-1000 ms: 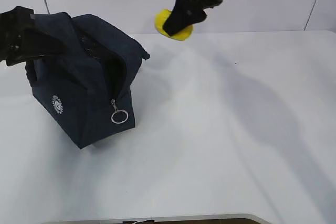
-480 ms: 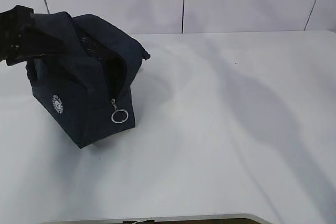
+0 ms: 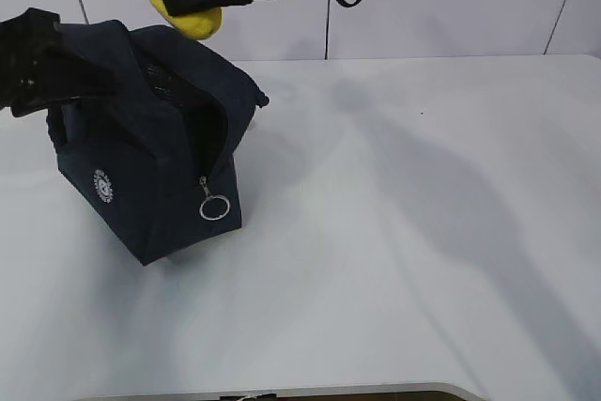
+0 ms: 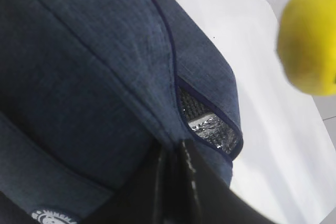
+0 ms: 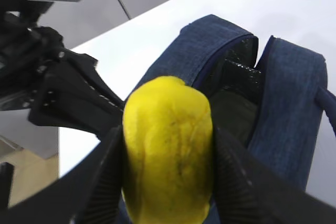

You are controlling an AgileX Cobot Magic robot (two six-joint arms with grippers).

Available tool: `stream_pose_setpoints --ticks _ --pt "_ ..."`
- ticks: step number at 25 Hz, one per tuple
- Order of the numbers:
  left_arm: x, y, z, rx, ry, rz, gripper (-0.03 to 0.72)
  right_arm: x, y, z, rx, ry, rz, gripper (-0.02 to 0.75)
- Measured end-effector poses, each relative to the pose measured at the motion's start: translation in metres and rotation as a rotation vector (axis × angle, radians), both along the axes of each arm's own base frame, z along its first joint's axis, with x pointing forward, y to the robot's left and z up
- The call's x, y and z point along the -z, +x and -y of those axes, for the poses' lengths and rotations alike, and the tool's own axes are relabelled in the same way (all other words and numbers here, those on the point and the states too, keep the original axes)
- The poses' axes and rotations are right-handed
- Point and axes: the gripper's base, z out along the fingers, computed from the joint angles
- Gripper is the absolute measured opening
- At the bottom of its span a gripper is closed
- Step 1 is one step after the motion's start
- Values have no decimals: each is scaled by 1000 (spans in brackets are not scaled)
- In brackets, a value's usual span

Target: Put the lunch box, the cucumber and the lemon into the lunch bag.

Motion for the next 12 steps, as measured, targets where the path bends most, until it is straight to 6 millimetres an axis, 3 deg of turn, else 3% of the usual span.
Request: stream_pose_setpoints --ticks 8,12 --pt "0 0 0 0 0 0 2 45 9 -29 23 -74 0 388" --pt "0 0 0 2 -1 -1 2 57 16 -32 55 -103 20 388"
